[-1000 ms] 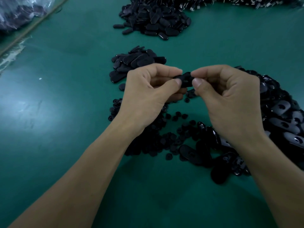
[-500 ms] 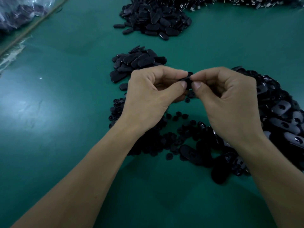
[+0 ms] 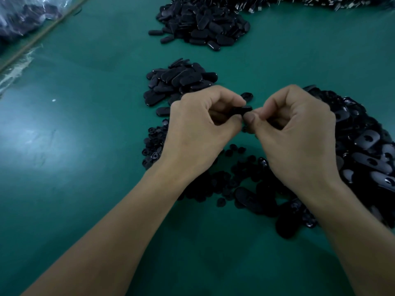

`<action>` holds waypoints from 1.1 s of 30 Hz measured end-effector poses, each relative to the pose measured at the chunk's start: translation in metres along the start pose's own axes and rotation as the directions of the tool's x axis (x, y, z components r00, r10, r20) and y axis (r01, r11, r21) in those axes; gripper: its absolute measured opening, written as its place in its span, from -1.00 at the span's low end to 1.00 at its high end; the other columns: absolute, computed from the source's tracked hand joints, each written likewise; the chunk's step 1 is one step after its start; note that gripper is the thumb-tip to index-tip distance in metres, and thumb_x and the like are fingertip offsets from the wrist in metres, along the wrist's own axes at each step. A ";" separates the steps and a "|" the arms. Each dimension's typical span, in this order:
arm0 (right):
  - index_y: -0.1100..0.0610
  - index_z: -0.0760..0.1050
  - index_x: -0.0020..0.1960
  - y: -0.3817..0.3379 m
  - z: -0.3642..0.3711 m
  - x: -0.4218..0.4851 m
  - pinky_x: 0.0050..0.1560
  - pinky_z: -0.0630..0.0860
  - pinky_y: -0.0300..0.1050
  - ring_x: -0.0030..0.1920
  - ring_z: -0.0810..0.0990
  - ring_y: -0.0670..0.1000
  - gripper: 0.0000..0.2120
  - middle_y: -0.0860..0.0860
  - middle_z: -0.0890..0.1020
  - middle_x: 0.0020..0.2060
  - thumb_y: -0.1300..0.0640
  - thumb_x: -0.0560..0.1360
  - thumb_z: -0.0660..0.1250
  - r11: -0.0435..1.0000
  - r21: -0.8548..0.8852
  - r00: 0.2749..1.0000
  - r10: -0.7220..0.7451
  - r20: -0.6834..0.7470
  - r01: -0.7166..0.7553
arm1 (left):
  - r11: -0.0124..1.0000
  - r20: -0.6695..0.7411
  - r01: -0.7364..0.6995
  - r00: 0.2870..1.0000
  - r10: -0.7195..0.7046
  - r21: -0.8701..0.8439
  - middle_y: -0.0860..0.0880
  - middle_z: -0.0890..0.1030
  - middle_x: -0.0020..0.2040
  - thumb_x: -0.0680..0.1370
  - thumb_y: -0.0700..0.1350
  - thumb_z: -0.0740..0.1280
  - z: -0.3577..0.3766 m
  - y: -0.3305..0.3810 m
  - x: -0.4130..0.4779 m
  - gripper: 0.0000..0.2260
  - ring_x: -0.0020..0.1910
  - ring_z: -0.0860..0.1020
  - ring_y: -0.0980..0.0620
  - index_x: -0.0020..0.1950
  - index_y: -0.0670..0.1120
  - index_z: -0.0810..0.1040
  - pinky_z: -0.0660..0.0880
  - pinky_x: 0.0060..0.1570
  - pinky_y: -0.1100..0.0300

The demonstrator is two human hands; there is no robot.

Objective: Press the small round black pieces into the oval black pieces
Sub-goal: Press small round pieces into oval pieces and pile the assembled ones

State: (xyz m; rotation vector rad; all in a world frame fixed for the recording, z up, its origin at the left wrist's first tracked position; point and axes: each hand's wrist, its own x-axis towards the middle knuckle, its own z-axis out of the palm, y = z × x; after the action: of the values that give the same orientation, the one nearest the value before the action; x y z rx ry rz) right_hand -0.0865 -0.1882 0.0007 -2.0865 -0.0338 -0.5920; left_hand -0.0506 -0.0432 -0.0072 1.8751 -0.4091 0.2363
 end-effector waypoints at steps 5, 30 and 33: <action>-0.07 0.44 -0.22 -0.001 -0.001 -0.001 -0.33 0.58 -0.09 -0.35 0.64 -0.04 -0.68 -0.09 0.64 -0.35 0.29 0.50 0.44 0.999 -0.041 0.999 -0.022 0.038 0.023 | 0.990 0.002 -0.054 0.999 0.054 0.131 0.12 0.69 -0.18 0.48 -0.25 0.51 0.000 0.001 -0.002 -0.86 -0.21 0.65 0.21 0.01 -0.09 0.70 0.59 -0.13 0.32; 0.07 0.65 -0.04 0.019 -0.011 0.012 -0.29 0.48 -0.40 -0.30 0.66 -0.14 -0.94 -0.05 0.73 -0.24 0.17 0.49 0.50 0.950 0.292 0.974 0.045 0.221 -0.110 | 0.915 0.123 0.181 0.982 -0.146 -0.361 -0.06 0.73 -0.21 0.46 -0.32 0.53 -0.010 -0.002 0.006 -0.82 -0.24 0.70 0.01 -0.02 -0.09 0.68 0.65 -0.16 0.19; 0.06 0.64 -0.06 0.019 -0.011 0.011 -0.29 0.49 -0.39 -0.31 0.66 -0.12 -0.94 -0.04 0.72 -0.25 0.17 0.49 0.49 0.950 0.292 0.975 0.045 0.219 -0.109 | 0.905 0.135 0.201 0.978 -0.162 -0.375 -0.04 0.73 -0.23 0.45 -0.33 0.53 -0.010 -0.001 0.006 -0.82 -0.24 0.69 0.03 -0.03 -0.10 0.69 0.65 -0.15 0.20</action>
State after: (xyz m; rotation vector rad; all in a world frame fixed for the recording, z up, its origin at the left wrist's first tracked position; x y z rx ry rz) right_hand -0.0762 -0.2096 -0.0047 -1.8328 -0.1541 -0.2939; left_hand -0.0440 -0.0342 -0.0024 1.5242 -0.3190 -0.0650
